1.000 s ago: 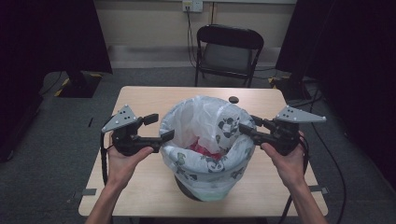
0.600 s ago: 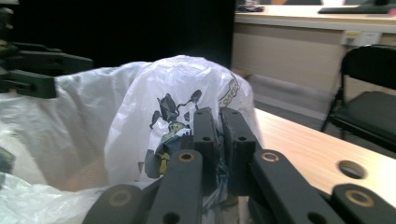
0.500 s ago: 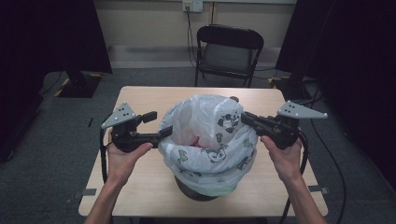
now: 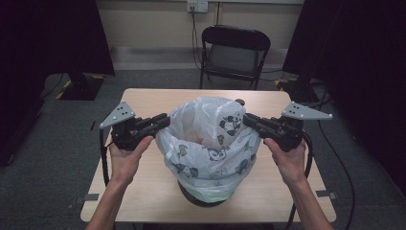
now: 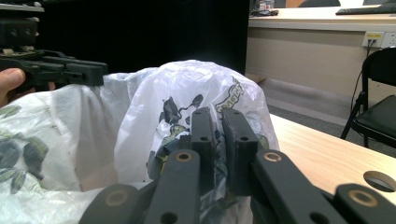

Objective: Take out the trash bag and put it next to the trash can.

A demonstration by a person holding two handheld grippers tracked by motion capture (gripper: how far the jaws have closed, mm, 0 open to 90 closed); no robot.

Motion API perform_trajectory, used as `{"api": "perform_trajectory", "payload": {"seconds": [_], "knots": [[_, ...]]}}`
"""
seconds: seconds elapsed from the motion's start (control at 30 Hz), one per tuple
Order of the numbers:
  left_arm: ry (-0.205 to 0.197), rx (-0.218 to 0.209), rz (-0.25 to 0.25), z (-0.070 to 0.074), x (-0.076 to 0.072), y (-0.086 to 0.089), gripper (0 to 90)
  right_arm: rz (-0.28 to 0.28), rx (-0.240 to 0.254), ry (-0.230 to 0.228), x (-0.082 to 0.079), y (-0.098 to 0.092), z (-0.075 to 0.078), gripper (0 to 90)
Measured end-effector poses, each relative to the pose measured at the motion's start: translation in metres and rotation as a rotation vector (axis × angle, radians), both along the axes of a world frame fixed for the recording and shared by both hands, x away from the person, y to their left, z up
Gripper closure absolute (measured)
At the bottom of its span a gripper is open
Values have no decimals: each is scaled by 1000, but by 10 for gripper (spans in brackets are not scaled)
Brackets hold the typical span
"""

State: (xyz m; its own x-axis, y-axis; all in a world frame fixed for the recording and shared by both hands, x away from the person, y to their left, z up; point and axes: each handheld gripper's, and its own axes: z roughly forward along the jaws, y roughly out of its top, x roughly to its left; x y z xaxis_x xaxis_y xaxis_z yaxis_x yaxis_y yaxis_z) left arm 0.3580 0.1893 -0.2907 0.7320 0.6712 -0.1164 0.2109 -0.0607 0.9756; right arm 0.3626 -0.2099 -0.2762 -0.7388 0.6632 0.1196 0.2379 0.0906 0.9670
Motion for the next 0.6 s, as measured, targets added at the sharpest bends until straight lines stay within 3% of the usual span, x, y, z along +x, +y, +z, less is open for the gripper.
{"api": "perform_trajectory", "payload": {"seconds": [0.07,0.27,0.47,0.5,0.6], "knots": [[-2,3,-2,1,0,-1,896,-1,4,2,1,-1,0,842],[-15,24,-27,8,-3,-7,900,11,13,-5,2,0,5,838],[-32,-19,-95,18,-7,-15,900,53,24,-20,1,6,9,786],[-33,-33,-123,20,-10,-18,900,66,15,-31,1,10,10,812],[-42,-15,-132,23,-12,-24,900,68,-9,-25,1,16,10,864]]}}
